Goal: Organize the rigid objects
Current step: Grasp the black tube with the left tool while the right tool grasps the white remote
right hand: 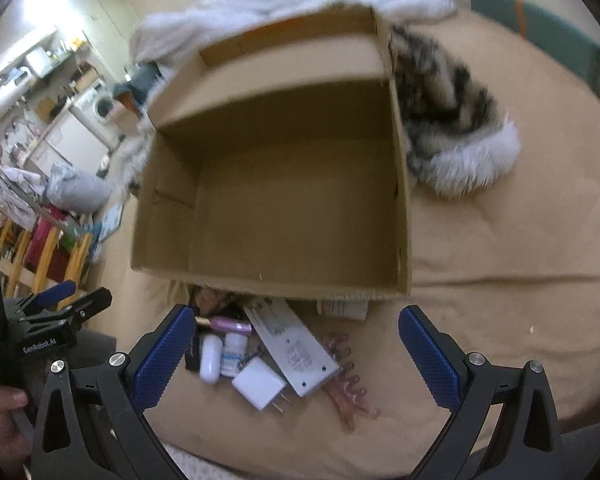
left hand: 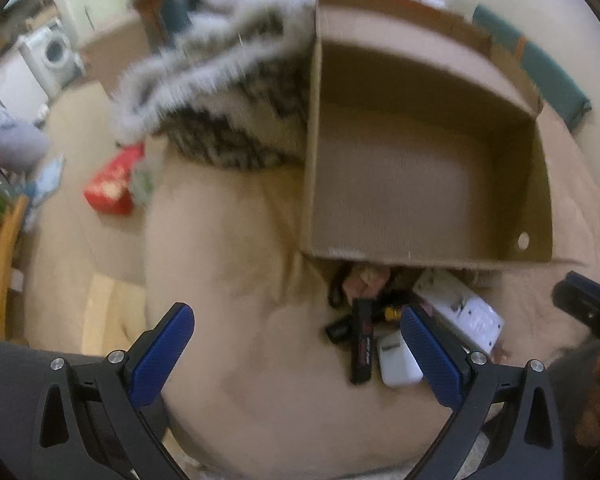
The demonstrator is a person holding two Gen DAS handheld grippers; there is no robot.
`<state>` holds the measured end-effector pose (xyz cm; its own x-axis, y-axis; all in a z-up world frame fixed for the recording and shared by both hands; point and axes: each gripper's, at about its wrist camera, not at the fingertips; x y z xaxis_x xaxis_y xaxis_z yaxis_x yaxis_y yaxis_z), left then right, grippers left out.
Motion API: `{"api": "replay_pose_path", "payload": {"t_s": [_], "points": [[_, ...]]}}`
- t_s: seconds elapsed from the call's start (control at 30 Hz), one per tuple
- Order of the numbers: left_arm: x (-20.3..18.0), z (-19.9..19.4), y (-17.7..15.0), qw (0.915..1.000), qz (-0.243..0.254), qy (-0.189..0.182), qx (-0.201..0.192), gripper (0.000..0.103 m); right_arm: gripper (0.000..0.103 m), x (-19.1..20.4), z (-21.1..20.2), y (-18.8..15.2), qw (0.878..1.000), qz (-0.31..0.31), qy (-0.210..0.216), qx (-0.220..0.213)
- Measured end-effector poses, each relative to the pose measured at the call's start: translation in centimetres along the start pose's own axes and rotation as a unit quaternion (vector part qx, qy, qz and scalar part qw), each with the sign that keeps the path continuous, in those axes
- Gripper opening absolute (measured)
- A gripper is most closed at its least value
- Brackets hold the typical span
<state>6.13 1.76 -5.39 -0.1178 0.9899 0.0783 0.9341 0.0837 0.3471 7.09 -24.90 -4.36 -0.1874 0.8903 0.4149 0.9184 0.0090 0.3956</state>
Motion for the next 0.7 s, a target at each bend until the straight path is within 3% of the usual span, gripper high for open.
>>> {"api": "replay_pose_path", "payload": {"t_s": [0.13, 0.23, 0.27, 0.4, 0.5, 0.63, 0.7], "points": [[-0.8, 3.2, 0.3, 0.9976, -0.002, -0.019, 0.066, 0.077, 0.103, -0.7, 2.3, -0.4, 0.999, 0.016, 0.018, 0.038], [-1.8, 5.4, 0.0, 0.9941, 0.004, -0.026, 0.105, 0.073, 0.103, -1.3, 3.7, -0.4, 0.997, 0.026, 0.030, 0.062], [-2.1, 6.1, -0.2, 0.9931, 0.003, -0.030, 0.113, 0.066, 0.103, -1.5, 4.2, -0.3, 0.996, 0.029, 0.036, 0.074], [-3.2, 7.5, -0.8, 0.9902, 0.011, -0.038, 0.134, 0.057, 0.080, -1.9, 6.7, 0.5, 0.991, 0.019, 0.037, 0.127], [-4.0, 8.2, -1.0, 0.9893, 0.016, -0.044, 0.138, 0.052, 0.056, -1.4, 8.8, 0.6, 0.985, -0.008, 0.045, 0.164], [-4.9, 9.4, -1.3, 0.9887, 0.024, -0.045, 0.141, 0.052, 0.056, 0.0, 10.9, 0.4, 0.981, -0.057, 0.021, 0.182], [-5.4, 10.2, -1.6, 0.9875, 0.030, -0.042, 0.149, 0.045, 0.056, 0.7, 11.9, 0.0, 0.978, -0.082, -0.004, 0.193]]}}
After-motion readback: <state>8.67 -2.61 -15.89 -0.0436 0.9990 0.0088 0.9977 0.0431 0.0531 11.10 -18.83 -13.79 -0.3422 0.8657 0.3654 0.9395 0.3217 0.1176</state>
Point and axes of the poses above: each gripper's, at about its wrist camera, not at the fingertips, and z roughly the way its jaws point, x to its left, y to its top, and after that the axes turned 8 degrees about y, right-handed
